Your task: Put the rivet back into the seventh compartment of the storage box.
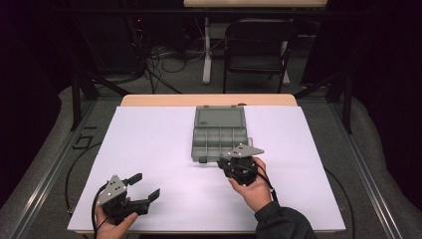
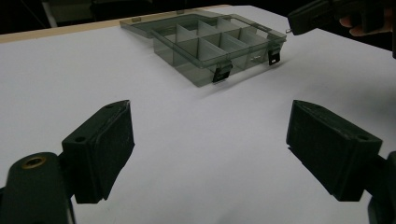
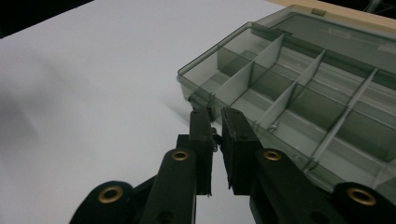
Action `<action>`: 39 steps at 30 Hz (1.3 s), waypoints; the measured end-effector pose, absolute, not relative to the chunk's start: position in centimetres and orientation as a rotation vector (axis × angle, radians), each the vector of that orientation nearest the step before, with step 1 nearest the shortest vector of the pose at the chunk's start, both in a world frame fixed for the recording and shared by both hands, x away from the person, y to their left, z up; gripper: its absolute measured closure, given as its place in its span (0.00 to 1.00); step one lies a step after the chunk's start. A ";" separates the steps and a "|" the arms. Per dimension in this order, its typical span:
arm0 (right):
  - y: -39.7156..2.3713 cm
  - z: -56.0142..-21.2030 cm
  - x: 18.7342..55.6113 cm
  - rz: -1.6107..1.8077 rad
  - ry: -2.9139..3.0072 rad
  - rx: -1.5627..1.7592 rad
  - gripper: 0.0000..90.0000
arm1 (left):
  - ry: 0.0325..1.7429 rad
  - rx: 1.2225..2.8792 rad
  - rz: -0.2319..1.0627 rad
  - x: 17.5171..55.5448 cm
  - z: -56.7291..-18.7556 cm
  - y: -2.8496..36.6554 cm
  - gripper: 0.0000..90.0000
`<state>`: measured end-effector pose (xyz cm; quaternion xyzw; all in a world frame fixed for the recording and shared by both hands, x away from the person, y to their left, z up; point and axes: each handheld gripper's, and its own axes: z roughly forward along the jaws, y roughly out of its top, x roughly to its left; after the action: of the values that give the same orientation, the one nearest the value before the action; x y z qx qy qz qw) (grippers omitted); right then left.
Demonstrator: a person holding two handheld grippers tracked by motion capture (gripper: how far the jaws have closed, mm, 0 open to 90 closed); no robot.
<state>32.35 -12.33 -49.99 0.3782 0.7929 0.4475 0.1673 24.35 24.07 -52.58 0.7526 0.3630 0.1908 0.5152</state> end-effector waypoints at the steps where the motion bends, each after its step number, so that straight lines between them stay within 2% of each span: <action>1: -12.5 -49.9 32.5 1.275 2.251 1.084 0.93 | 0.874 1.805 0.458 24.3 -52.6 24.1 0.17; 18: -13.9 -48.8 36.5 1.226 2.168 1.218 0.93 | 0.872 1.798 0.457 24.2 -52.5 24.3 0.17; 39: -12.5 -51.9 40.0 1.105 2.191 1.295 0.92 | 0.870 1.797 0.460 24.1 -52.4 24.4 0.17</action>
<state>40.04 -12.46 -51.92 0.4588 0.7765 0.3915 0.1824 24.06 24.41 -52.42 0.7493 0.3627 0.1919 0.5198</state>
